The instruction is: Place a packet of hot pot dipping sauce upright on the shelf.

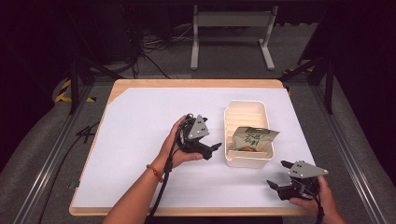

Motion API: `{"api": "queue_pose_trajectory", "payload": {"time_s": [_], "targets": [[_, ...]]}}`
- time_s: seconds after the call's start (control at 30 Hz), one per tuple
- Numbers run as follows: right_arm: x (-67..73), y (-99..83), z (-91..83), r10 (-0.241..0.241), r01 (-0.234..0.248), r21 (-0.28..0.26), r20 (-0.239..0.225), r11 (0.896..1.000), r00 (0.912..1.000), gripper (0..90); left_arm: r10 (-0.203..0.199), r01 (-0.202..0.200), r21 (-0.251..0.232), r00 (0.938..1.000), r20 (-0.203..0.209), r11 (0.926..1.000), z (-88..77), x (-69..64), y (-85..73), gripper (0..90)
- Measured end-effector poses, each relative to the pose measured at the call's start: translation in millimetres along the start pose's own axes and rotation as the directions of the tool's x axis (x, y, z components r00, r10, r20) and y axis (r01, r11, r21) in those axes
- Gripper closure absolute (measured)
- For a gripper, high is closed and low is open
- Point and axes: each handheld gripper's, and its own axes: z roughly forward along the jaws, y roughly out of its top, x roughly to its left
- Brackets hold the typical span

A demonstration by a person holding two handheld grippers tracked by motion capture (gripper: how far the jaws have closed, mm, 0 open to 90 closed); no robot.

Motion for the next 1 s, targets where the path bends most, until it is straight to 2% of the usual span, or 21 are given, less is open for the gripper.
{"api": "queue_pose_trajectory", "payload": {"time_s": [0.07, 0.27, 0.33, 0.47, 0.6, 0.93, 1.0], "targets": [[0.1, -0.1, 0.3, 0.0, 0.0, 0.0, 0.0, 1.0, 1.0, 14.5, 0.007, -0.007, 0.0, 0.9999, -0.012, 1.0, -3.8, 0.3, -1.2, 7.7], [0.8, -0.2, 1.0, -0.006, 0.006, 0.005, 0.004, 1.0, 1.0, 14.5, 0.016, -0.016, 0.021, 0.9998, -0.014, 0.9997, -9.3, -0.5, -5.8, 7.5], [0.8, -0.3, 1.1, -0.006, 0.006, 0.005, 0.003, 1.0, 1.0, 14.5, 0.036, -0.035, 0.04, 0.999, -0.026, 0.9986, -12.4, -0.8, -8.1, 7.1], [0.6, -0.4, 1.5, -0.005, 0.005, 0.007, 0.003, 1.0, 1.0, 14.5, 0.031, -0.03, 0.03, 0.999, -0.033, 0.9991, -18.8, -0.5, -11.6, 7.1], [0.7, 0.0, 1.1, -0.006, 0.006, 0.006, 0.004, 1.0, 1.0, 14.4, 0.042, -0.04, 0.042, 0.9981, -0.046, 0.9983, -24.7, 0.0, -16.1, 6.9], [0.6, 0.3, 1.2, -0.007, 0.007, 0.006, 0.004, 1.0, 1.0, 14.3, 0.029, -0.024, 0.058, 0.9956, -0.089, 0.998, -42.4, 3.3, -33.5, 6.9], [0.3, 0.4, 0.9, -0.005, 0.005, 0.006, 0.004, 1.0, 1.0, 14.3, 0.04, -0.033, 0.068, 0.9941, -0.101, 0.9971, -45.0, 3.7, -37.4, 6.8]]}}
